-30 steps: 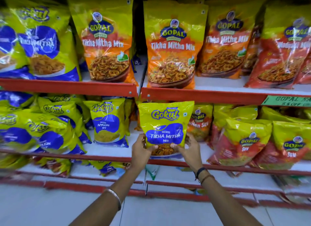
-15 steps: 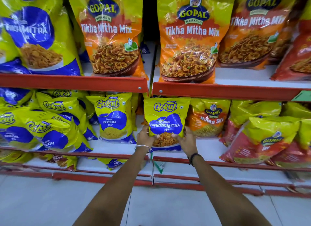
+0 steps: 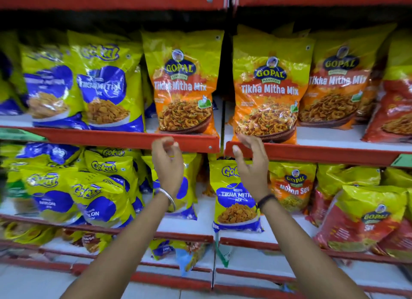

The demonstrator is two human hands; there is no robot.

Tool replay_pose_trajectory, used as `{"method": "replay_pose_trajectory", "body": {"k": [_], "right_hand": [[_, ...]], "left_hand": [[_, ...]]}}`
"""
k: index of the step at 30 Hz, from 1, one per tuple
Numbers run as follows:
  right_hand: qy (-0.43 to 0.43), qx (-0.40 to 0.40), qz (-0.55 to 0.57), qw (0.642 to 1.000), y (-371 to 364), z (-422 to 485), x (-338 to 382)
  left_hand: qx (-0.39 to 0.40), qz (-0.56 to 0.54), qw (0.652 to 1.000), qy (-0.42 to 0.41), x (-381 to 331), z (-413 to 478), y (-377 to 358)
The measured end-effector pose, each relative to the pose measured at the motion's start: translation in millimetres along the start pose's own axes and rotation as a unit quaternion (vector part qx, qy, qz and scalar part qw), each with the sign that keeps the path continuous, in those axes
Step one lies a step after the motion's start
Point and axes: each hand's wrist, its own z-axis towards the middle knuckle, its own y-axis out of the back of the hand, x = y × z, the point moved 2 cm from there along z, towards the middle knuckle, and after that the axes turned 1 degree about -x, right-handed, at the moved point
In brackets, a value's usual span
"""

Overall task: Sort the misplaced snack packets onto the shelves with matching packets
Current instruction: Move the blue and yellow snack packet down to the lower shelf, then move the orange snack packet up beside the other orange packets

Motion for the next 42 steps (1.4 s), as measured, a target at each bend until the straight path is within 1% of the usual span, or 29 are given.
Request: {"method": "replay_pose_trajectory", "body": {"k": [1,2,3,5,6,8,9,11,16,19,23,26,29,33,37,42], "right_hand": [[0.008,0.006,0.009,1.0,-10,16,11],[0.009,0.02,0.014,1.0,-22,31,19],[-0.003,0.04,0.012,0.999,-34,46,25],[-0.053,0.097,-0.005,0.994,-58,73,33],[-0.09,0.131,-0.016,0.987,-68,85,33],[-0.142,0.191,-0.035,0.971,-79,100,29],[-0.15,0.21,-0.042,0.965,-84,104,27],[-0.142,0.211,-0.049,0.966,-88,104,19],[-0.109,0.129,-0.013,0.986,-85,83,7],[-0.078,0.096,0.013,0.992,-79,71,17],[-0.076,0.071,0.134,0.985,-53,57,35],[-0.073,0.055,0.164,0.982,-28,41,47],[-0.103,0.045,0.174,0.978,-11,14,39],[-0.162,0.052,0.161,0.972,5,-30,12],[-0.19,0.052,0.148,0.969,14,-58,2],[-0.209,0.072,0.114,0.969,23,-74,0]], "left_hand": [[-0.02,0.008,1.0,-0.016,-1,22,4],[-0.023,0.018,0.999,-0.019,-1,43,6],[-0.006,0.021,1.0,-0.001,3,64,5],[0.076,-0.002,0.995,0.069,5,95,1],[0.126,-0.014,0.987,0.102,5,106,-2],[0.217,-0.025,0.966,0.14,9,120,-7],[0.251,-0.022,0.956,0.148,9,125,-5],[0.281,-0.017,0.947,0.153,11,130,-3],[0.259,-0.083,0.958,0.091,12,117,13],[0.242,-0.115,0.962,0.058,5,107,22],[0.22,-0.124,0.967,0.023,-21,90,32],[0.224,-0.108,0.969,0.002,-40,71,41],[0.244,-0.104,0.964,0.03,-41,44,46],[0.275,-0.066,0.955,0.086,-20,5,46],[0.296,-0.047,0.942,0.15,-1,-28,46],[0.301,-0.041,0.937,0.173,3,-49,46]]}}
